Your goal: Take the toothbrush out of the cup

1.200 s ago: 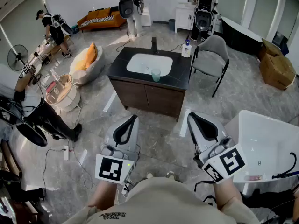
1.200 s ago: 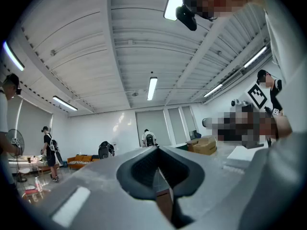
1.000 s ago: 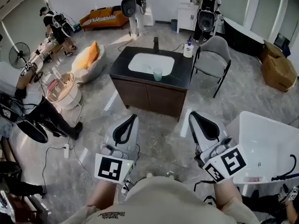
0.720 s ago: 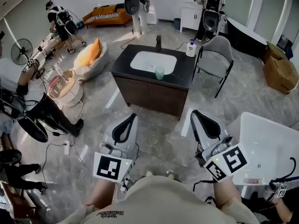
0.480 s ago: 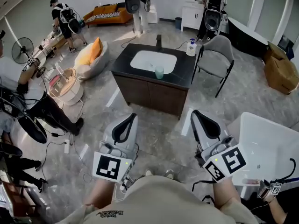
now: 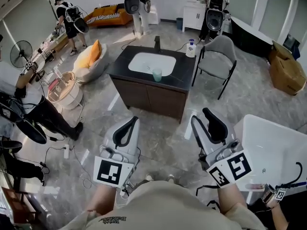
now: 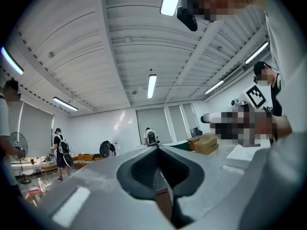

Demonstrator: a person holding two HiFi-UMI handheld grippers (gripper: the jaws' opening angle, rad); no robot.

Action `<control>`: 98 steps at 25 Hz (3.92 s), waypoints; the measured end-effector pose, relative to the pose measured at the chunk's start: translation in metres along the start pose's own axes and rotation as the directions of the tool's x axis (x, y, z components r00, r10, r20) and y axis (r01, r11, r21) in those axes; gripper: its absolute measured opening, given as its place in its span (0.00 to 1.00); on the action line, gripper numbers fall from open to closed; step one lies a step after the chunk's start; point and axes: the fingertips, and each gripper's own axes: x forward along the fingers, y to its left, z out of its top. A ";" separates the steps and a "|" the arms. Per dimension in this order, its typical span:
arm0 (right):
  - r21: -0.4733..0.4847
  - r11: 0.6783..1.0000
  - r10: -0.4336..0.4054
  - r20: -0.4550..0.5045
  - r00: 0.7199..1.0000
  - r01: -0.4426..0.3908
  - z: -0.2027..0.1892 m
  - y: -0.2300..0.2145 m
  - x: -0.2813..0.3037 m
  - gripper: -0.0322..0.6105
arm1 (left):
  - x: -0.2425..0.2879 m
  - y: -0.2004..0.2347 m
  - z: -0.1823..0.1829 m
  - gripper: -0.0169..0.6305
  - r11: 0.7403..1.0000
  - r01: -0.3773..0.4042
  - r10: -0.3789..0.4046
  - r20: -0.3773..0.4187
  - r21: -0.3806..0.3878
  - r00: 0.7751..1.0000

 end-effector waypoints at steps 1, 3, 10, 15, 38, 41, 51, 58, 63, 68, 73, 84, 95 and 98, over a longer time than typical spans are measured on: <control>0.000 1.000 0.003 0.000 1.000 -0.003 0.000 -0.003 -0.003 0.28 | 0.001 -0.004 0.000 0.03 1.000 -0.002 0.002 -0.004 0.001 1.000; -0.006 1.000 0.011 -0.002 1.000 -0.011 -0.002 -0.009 -0.009 0.28 | 0.003 -0.012 0.001 0.03 1.000 -0.008 0.008 -0.003 0.011 1.000; -0.014 1.000 0.025 -0.019 1.000 -0.025 -0.011 -0.024 -0.019 0.28 | 0.008 -0.021 -0.004 0.03 0.999 -0.033 0.033 0.015 0.022 0.999; -0.013 0.999 0.035 -0.030 0.999 -0.035 -0.020 -0.030 -0.019 0.28 | 0.009 -0.024 -0.011 0.03 0.999 -0.047 0.047 0.013 0.021 0.999; -0.053 0.997 0.059 -0.090 0.994 -0.064 -0.072 -0.065 0.109 0.26 | 0.097 0.072 -0.067 0.03 0.996 -0.068 0.068 -0.011 -0.051 0.998; -0.050 0.997 0.050 -0.111 0.993 -0.056 -0.081 -0.074 0.140 0.26 | 0.122 0.097 -0.076 0.03 0.997 -0.050 0.049 -0.023 -0.057 0.999; -0.041 0.999 0.014 -0.149 0.989 -0.020 -0.100 -0.100 0.264 0.26 | 0.210 0.189 -0.098 0.03 0.995 0.016 -0.023 -0.068 -0.099 0.997; -0.036 0.999 -0.005 -0.173 0.985 -0.001 -0.115 -0.116 0.340 0.26 | 0.259 0.251 -0.109 0.03 0.994 0.041 -0.049 -0.070 -0.105 0.996; -0.041 0.999 -0.010 -0.181 0.983 0.003 -0.129 -0.122 0.382 0.26 | 0.281 0.278 -0.118 0.03 0.992 0.069 -0.077 -0.070 -0.109 0.995; -0.037 0.999 -0.004 -0.201 0.980 -0.004 -0.140 -0.129 0.411 0.26 | 0.299 0.301 -0.125 0.03 0.992 0.056 -0.066 -0.083 -0.114 0.994; -0.041 0.999 -0.002 -0.218 0.976 -0.007 -0.149 -0.144 0.422 0.26 | 0.314 0.306 -0.132 0.03 0.991 0.063 -0.073 -0.084 -0.121 0.994; 0.020 0.996 0.093 -0.301 0.949 -0.091 -0.174 -0.195 0.431 0.26 | 0.358 0.290 -0.141 0.03 0.997 0.013 -0.024 -0.131 -0.082 0.991; 0.130 0.962 0.273 -0.454 0.848 -0.240 -0.257 -0.214 0.464 0.26 | 0.390 0.285 -0.198 0.03 0.999 -0.011 -0.002 -0.271 -0.044 0.962; 0.134 0.952 0.303 -0.507 0.807 -0.274 -0.287 -0.215 0.473 0.26 | 0.398 0.283 -0.220 0.03 0.999 -0.009 -0.008 -0.315 -0.053 0.949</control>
